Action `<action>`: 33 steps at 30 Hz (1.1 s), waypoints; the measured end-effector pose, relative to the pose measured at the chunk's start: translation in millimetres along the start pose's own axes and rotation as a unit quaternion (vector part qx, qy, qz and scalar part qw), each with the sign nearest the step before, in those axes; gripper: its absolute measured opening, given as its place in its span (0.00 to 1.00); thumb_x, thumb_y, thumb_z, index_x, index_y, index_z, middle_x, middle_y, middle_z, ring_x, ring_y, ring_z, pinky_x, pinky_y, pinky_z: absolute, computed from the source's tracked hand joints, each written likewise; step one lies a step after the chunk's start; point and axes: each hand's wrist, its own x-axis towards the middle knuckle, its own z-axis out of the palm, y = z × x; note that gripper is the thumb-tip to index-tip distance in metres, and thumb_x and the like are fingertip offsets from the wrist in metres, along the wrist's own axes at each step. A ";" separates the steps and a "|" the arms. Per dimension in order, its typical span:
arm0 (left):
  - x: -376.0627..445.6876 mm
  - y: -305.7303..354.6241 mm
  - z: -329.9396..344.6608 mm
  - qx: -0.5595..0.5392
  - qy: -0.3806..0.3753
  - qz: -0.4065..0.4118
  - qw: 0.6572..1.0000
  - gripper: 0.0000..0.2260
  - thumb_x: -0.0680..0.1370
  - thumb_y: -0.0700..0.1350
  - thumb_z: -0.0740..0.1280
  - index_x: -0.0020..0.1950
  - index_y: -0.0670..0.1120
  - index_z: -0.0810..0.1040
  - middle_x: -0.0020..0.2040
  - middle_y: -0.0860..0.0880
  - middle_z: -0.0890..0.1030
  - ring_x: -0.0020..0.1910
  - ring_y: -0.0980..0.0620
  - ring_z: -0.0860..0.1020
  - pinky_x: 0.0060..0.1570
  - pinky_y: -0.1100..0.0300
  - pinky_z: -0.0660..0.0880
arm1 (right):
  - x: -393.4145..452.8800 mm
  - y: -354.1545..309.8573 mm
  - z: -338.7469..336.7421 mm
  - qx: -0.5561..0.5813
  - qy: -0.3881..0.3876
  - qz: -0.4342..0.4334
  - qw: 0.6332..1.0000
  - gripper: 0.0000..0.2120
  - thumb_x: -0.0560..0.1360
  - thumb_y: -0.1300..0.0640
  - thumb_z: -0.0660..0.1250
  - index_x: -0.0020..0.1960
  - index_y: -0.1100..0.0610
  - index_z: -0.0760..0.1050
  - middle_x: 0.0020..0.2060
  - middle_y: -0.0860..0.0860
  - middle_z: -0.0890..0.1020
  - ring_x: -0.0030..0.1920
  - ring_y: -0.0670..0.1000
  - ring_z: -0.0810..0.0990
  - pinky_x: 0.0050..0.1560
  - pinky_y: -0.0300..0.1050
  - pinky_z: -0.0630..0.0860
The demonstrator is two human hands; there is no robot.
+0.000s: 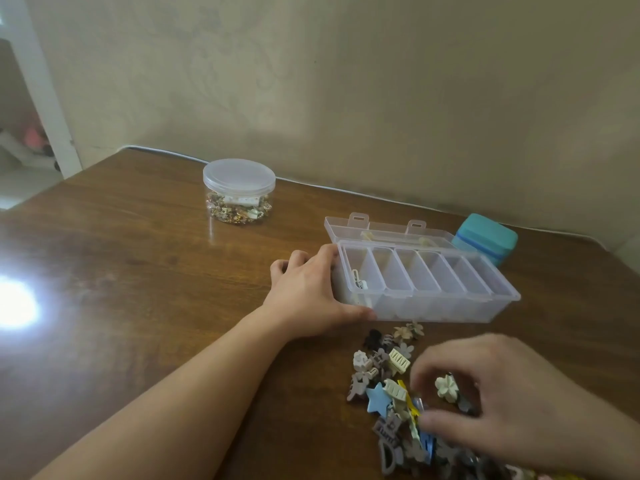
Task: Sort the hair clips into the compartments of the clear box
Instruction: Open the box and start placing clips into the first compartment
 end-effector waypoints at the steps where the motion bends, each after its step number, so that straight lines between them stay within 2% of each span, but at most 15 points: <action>1: 0.0 0.0 -0.1 0.000 0.000 -0.001 1.000 0.44 0.61 0.74 0.68 0.71 0.61 0.57 0.70 0.56 0.69 0.71 0.51 0.60 0.70 0.45 0.50 | -2.8 -0.7 5.6 -0.012 0.001 0.006 1.000 0.16 0.66 0.30 0.65 0.49 0.36 0.73 0.48 0.29 0.76 0.47 0.32 0.75 0.40 0.29 0.68; 4: 0.4 0.3 0.0 0.003 -0.001 -0.004 1.000 0.44 0.61 0.74 0.68 0.71 0.60 0.57 0.70 0.56 0.69 0.71 0.51 0.60 0.70 0.44 0.50 | -3.1 -4.6 18.8 -0.030 0.012 0.029 0.999 0.14 0.68 0.31 0.64 0.45 0.37 0.68 0.48 0.35 0.77 0.44 0.36 0.74 0.42 0.32 0.69; 8: 0.5 1.7 0.0 0.005 -0.004 -0.007 1.000 0.45 0.61 0.75 0.68 0.72 0.60 0.57 0.71 0.56 0.69 0.71 0.51 0.60 0.71 0.44 0.50 | -1.4 -5.4 25.1 -0.030 0.028 0.063 0.997 0.07 0.72 0.39 0.65 0.44 0.39 0.68 0.46 0.38 0.78 0.41 0.38 0.74 0.38 0.31 0.69; 10: 0.3 2.0 -0.4 0.006 -0.005 -0.008 1.000 0.45 0.61 0.74 0.68 0.72 0.60 0.57 0.71 0.55 0.69 0.72 0.51 0.60 0.72 0.43 0.50 | -2.3 -3.3 27.1 -0.022 0.044 0.078 0.996 0.06 0.72 0.43 0.65 0.45 0.40 0.68 0.45 0.36 0.78 0.42 0.40 0.75 0.38 0.33 0.71; 12: 0.2 1.9 -0.5 0.004 -0.007 -0.007 1.000 0.45 0.61 0.74 0.68 0.72 0.60 0.57 0.71 0.55 0.69 0.72 0.51 0.60 0.71 0.44 0.50 | -4.5 -0.7 25.8 -0.003 0.059 0.092 0.994 0.06 0.71 0.45 0.67 0.43 0.40 0.70 0.46 0.29 0.75 0.42 0.39 0.75 0.35 0.34 0.70; 14: 0.0 1.9 -0.4 0.003 -0.010 -0.005 1.000 0.45 0.61 0.75 0.68 0.72 0.60 0.56 0.71 0.56 0.69 0.72 0.51 0.60 0.71 0.44 0.50 | -7.5 2.5 19.5 0.048 0.073 0.112 0.990 0.07 0.70 0.48 0.71 0.41 0.41 0.73 0.41 0.25 0.74 0.36 0.41 0.75 0.31 0.35 0.69; 16: -0.1 1.4 -0.4 0.003 -0.009 -0.004 1.000 0.45 0.61 0.75 0.68 0.72 0.60 0.56 0.71 0.56 0.69 0.72 0.51 0.59 0.71 0.44 0.50 | -5.5 4.5 8.4 0.122 0.115 0.119 0.979 0.07 0.69 0.51 0.74 0.41 0.43 0.76 0.35 0.34 0.79 0.30 0.44 0.75 0.28 0.36 0.71; 18: 0.1 0.9 -0.6 0.005 -0.006 -0.003 1.000 0.45 0.60 0.75 0.68 0.72 0.60 0.57 0.70 0.55 0.69 0.71 0.51 0.60 0.70 0.45 0.50 | 8.4 4.1 -2.7 0.192 0.169 0.109 0.961 0.07 0.69 0.55 0.75 0.38 0.46 0.78 0.35 0.39 0.81 0.29 0.42 0.76 0.28 0.33 0.72; 21: 1.1 0.6 0.7 0.008 -0.003 -0.005 1.000 0.45 0.60 0.75 0.68 0.72 0.60 0.57 0.70 0.55 0.69 0.71 0.51 0.60 0.70 0.45 0.51 | 45.3 1.7 -10.8 0.222 0.241 0.091 0.940 0.07 0.70 0.56 0.74 0.40 0.47 0.77 0.38 0.43 0.81 0.32 0.39 0.77 0.31 0.33 0.72; 23: 1.6 0.6 0.9 0.009 -0.001 -0.004 1.000 0.45 0.60 0.75 0.67 0.72 0.60 0.57 0.69 0.56 0.70 0.70 0.51 0.60 0.69 0.46 0.52 | 69.3 0.7 -8.3 0.205 0.262 0.094 0.938 0.06 0.70 0.55 0.74 0.42 0.47 0.77 0.39 0.42 0.81 0.38 0.34 0.76 0.35 0.30 0.68; 26: 0.7 0.3 0.7 0.007 0.002 0.006 1.000 0.43 0.61 0.75 0.67 0.71 0.60 0.58 0.68 0.56 0.71 0.69 0.51 0.61 0.68 0.47 0.52 | 85.0 2.2 1.2 0.159 0.242 0.089 0.953 0.04 0.72 0.52 0.72 0.44 0.44 0.78 0.42 0.40 0.81 0.42 0.30 0.75 0.38 0.29 0.67; 28: 0.5 0.0 0.5 0.002 0.003 0.008 1.000 0.44 0.60 0.75 0.67 0.71 0.60 0.58 0.68 0.56 0.71 0.69 0.51 0.61 0.68 0.47 0.53 | 76.0 1.6 2.3 0.138 0.247 0.075 0.956 0.04 0.73 0.51 0.70 0.45 0.42 0.77 0.42 0.39 0.81 0.42 0.32 0.75 0.35 0.30 0.69; 31: 0.0 0.0 0.3 0.003 0.001 0.003 1.000 0.45 0.60 0.75 0.67 0.71 0.60 0.58 0.68 0.56 0.70 0.69 0.51 0.61 0.69 0.46 0.52 | 44.6 -1.4 -0.9 0.133 0.214 0.040 0.967 0.07 0.72 0.53 0.69 0.42 0.40 0.75 0.36 0.33 0.80 0.32 0.43 0.77 0.27 0.33 0.72; 33: -0.2 0.0 -0.4 0.002 0.000 0.001 1.000 0.44 0.60 0.74 0.68 0.71 0.60 0.57 0.69 0.56 0.70 0.70 0.51 0.61 0.70 0.45 0.51 | 25.6 -1.4 1.1 0.119 0.147 0.044 0.981 0.08 0.70 0.53 0.71 0.38 0.41 0.76 0.36 0.28 0.78 0.30 0.44 0.76 0.27 0.32 0.71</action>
